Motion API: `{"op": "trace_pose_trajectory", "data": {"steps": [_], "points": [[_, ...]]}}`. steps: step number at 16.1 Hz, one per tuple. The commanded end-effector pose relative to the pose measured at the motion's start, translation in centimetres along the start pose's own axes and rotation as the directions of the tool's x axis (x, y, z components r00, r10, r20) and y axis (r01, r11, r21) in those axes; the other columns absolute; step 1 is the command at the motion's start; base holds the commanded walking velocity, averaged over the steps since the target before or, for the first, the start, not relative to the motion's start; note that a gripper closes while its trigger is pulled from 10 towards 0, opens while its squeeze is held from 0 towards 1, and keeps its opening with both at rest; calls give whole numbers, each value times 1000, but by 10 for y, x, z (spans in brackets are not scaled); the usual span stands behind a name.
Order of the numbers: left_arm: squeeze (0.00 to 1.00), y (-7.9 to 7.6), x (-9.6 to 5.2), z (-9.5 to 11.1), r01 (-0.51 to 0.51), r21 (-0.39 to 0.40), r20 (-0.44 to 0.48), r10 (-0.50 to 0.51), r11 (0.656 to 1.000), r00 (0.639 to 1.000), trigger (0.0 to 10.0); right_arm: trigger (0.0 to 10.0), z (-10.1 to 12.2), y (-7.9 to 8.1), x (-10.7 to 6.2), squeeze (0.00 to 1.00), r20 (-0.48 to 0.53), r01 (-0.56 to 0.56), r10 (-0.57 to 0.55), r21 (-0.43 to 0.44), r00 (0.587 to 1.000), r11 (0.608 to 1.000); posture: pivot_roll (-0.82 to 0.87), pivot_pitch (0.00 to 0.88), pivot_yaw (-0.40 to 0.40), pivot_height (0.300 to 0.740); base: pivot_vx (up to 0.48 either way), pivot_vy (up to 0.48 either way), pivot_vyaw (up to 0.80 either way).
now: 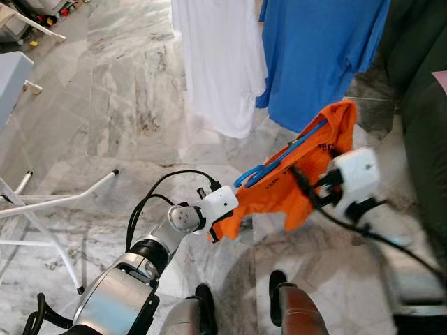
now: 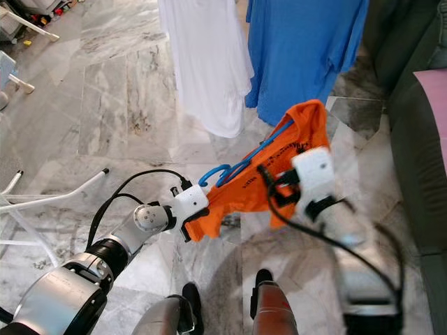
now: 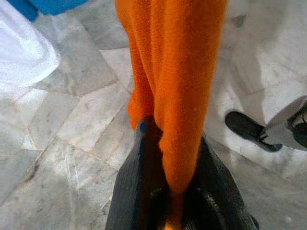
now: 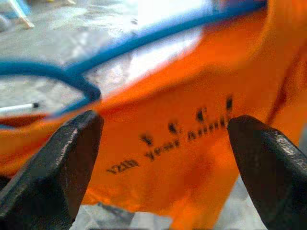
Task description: Hang hanger
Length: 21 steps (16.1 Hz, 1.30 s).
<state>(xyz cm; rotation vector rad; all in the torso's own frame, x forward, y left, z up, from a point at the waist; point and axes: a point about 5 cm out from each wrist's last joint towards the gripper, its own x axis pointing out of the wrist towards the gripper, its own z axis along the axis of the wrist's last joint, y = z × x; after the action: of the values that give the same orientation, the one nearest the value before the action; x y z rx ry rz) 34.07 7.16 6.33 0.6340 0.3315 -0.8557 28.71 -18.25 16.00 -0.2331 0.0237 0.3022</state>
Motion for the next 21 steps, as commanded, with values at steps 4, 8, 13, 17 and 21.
{"op": "trace_pose_trajectory", "data": {"steps": [4, 8, 13, 17, 21], "points": [[0, 7, -3, 3, -64, -25, 59, 65, 998, 996, 0, 10000, -14, -3, 0, 1000, -10, 212, -212, 36, 977, 977, -219, 319, 170, 740, 0, 0, 0], [0, 24, -4, 29, -172, -60, 201, 181, 983, 963, 0, 10000, 1, -4, 7, 1000, 74, 251, -252, 26, 965, 968, -215, 322, 165, 740, 0, 0, 0], [0, 19, -3, 46, -138, 146, 274, 94, 980, 957, 2000, 10000, 27, -1, 8, 1000, 204, 237, -240, 41, 949, 971, -226, 314, 158, 740, 0, 0, 0], [0, 37, -12, 54, -191, 297, 283, 105, 935, 953, 1686, 10000, 25, -8, 2, 1000, 173, 335, -343, 76, 923, 939, -234, 311, 159, 740, 0, 0, 0], [0, 45, -13, 48, -222, 260, 242, 159, 940, 957, 1765, 10000, 36, 10, 6, 220, 212, 213, -233, 115, 949, 970, -237, 311, 161, 740, 0, 0, 0]]}}
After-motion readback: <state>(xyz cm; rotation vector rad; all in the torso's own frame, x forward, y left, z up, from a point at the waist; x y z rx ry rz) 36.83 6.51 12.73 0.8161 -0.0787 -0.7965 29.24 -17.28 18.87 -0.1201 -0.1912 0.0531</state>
